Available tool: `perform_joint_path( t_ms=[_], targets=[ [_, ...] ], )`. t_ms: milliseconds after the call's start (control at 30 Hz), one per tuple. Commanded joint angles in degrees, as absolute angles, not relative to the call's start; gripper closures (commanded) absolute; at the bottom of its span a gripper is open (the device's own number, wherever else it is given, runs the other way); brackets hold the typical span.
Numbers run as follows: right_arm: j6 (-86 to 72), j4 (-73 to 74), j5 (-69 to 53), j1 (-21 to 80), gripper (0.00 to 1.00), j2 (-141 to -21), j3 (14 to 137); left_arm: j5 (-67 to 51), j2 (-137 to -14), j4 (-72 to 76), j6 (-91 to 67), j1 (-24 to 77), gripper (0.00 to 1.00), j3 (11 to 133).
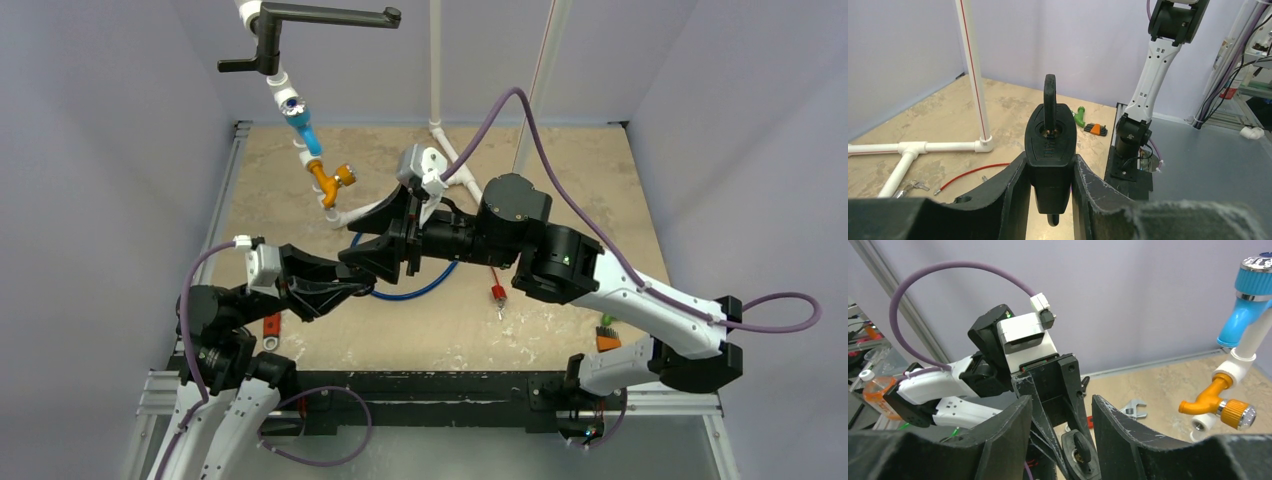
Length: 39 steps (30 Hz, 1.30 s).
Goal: Unlock with the key
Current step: Unlock the lock.
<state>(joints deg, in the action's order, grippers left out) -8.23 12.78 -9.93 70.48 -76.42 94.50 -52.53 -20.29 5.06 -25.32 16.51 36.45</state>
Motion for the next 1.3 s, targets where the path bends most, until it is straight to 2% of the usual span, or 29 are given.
perform_joint_path(
  t_ms=[0,133,233,433,567,767,833,900,1000,1267],
  targets=[
    [-4.7,15.3,-7.5,70.3,0.50,-76.1,95.8,-52.9,-19.8,11.5,-25.0,16.5,1.00,38.8],
    [-4.1,18.8,-10.1,69.2,0.45,-78.0,96.3,-53.4,-19.9,12.2,-25.7,16.5,1.00,39.0],
    [-4.1,19.5,-12.0,68.7,0.44,-79.0,96.6,-53.7,-20.0,12.7,-26.0,16.5,1.00,39.3],
    [-4.3,19.4,-14.4,67.9,0.50,-79.4,96.8,-54.6,-20.2,13.4,-26.5,16.5,1.00,39.7],
    [-4.7,19.7,-15.2,67.5,0.59,-79.7,96.4,-54.6,-20.1,13.5,-26.6,16.5,1.00,39.8],
    [-5.1,18.6,-15.4,67.3,0.59,-78.7,94.1,-54.6,-20.1,14.1,-27.3,16.4,1.00,39.9],
    [-5.3,18.3,-15.8,67.2,0.67,-78.5,93.7,-54.6,-20.0,14.2,-27.4,16.3,1.00,40.1],
    [-5.5,18.5,-15.9,67.1,0.85,-78.6,93.7,-54.5,-20.0,14.2,-27.3,16.3,1.00,40.0],
    [-5.8,18.4,-15.8,67.1,0.98,-78.4,93.1,-54.1,-19.8,14.2,-27.2,16.2,1.00,39.9],
    [-6.7,16.5,-10.9,67.1,1.00,-78.2,91.1,-48.0,-19.6,9.2,-22.6,16.1,1.00,41.1]
  ],
)
